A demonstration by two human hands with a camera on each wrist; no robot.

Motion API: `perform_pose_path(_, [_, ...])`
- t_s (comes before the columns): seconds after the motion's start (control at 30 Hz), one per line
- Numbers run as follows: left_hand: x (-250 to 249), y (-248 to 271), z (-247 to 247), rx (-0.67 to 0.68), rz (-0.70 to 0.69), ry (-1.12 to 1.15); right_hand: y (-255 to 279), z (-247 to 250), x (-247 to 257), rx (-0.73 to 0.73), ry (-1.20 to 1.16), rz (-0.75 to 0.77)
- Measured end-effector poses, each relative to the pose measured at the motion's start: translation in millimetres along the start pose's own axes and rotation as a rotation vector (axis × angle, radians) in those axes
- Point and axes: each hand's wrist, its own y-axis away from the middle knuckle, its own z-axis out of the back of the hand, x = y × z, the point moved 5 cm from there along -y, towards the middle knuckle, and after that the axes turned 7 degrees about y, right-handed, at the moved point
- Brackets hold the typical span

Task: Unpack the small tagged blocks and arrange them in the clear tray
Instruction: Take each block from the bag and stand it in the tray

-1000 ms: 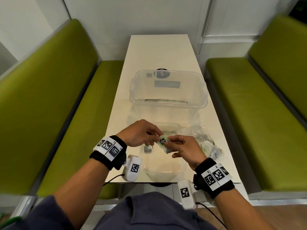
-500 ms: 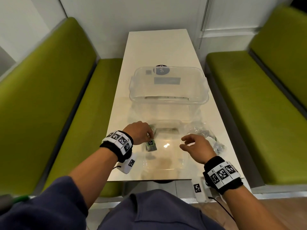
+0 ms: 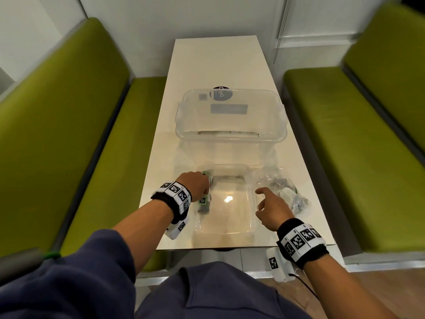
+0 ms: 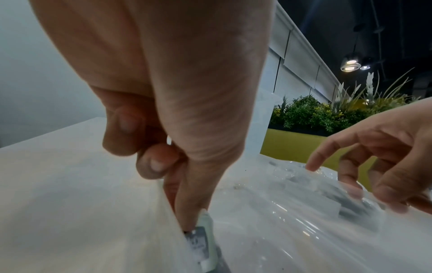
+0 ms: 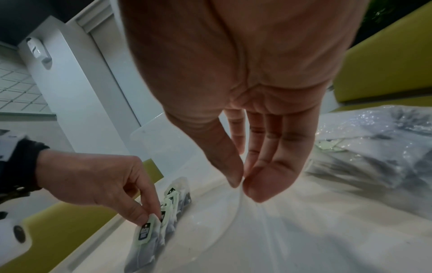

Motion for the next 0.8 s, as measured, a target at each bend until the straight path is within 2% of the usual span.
perform_pose_path(0.2, [0,-1,-3,-0.014,-0.009,-0.018,0,0,-1,0.017,-0.05,0.013])
perform_pose_path(0.33, [2,3,5,-0.064,-0.031,0.049,3,7,-8,0.009,-0.113,-0.002])
perform_pose_path(0.43, [5,14,21,-0.145,-0.018,0.15,8,24,-21,-0.06,-0.2,0.006])
perform_pose_path(0.53, [3,29,36,-0.238,-0.03,0.341,17,51,-42,-0.194,-0.305,-0.02])
perform_pose_path(0.67, [-20,47,43,-0.324,-0.097,0.594,16,66,-77,-0.325,-0.196,-0.093])
perform_pose_path(0.8, [-57,48,33,-0.29,-0.153,0.713,-4,52,-96,-0.277,-0.018,-0.174])
